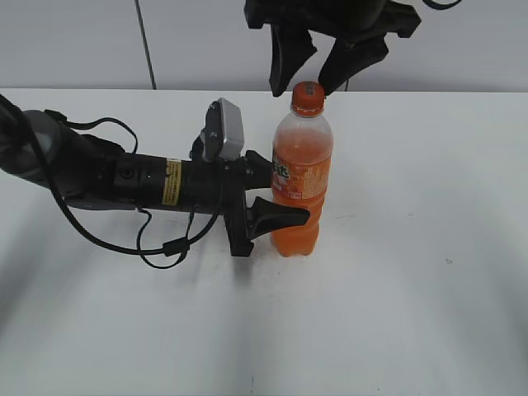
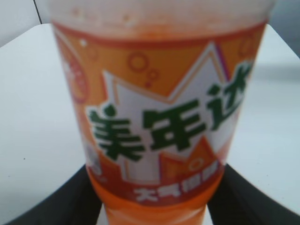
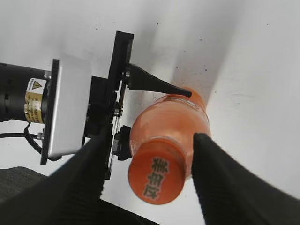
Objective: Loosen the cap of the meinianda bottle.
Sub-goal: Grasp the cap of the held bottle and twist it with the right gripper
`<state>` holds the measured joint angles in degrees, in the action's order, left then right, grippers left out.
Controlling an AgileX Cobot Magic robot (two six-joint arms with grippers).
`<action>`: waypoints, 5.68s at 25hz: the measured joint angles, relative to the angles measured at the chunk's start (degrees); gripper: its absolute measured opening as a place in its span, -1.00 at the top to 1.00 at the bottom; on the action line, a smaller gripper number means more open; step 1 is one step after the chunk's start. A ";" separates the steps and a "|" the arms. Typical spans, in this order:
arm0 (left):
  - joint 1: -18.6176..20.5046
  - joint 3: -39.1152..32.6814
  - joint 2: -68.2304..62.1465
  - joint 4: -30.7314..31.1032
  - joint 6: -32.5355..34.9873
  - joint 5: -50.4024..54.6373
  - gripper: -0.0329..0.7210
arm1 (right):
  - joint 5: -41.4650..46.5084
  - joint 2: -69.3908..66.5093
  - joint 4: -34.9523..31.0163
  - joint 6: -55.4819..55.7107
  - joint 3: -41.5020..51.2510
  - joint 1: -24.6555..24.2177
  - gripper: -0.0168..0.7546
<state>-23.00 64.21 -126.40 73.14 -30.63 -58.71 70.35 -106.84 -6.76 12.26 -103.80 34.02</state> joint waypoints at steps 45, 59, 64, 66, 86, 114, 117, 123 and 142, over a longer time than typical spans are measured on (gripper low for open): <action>0.00 0.00 0.00 -0.81 -0.11 0.22 -0.15 | -0.05 -0.14 0.70 -57.69 0.00 0.18 -0.48; 0.00 0.00 0.00 -0.81 -0.11 0.22 -0.15 | -0.09 5.68 2.36 0.14 0.91 0.18 -0.35; 0.00 0.00 0.00 -0.81 -0.11 0.17 -0.15 | -0.15 4.01 2.92 1.92 4.23 0.18 -0.32; 0.00 0.00 0.00 -0.81 -0.11 0.17 -0.15 | -0.15 3.14 2.84 1.92 4.49 0.18 -0.32; 0.00 0.00 0.00 -0.81 -0.11 0.00 -0.15 | -3.21 2.75 2.41 -1.09 4.55 0.18 0.25; 0.07 0.00 0.00 -0.69 -0.06 -0.34 -0.15 | -0.89 4.12 2.64 -61.29 4.50 0.12 -0.34; 0.07 0.00 0.00 -0.64 -0.06 -0.34 -0.15 | -0.79 5.90 -0.37 -55.51 4.10 0.12 -0.40; 0.07 0.00 0.00 -0.64 -0.06 -0.34 -0.15 | -0.75 7.89 -2.80 -20.61 3.66 0.12 -0.41; 0.07 0.00 0.00 -0.64 -0.06 -0.39 -0.15 | -2.04 2.14 1.14 3.14 3.79 0.12 -0.13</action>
<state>-22.93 64.21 -126.40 72.50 -30.69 -59.10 68.31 -104.70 -5.62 15.40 -100.01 34.14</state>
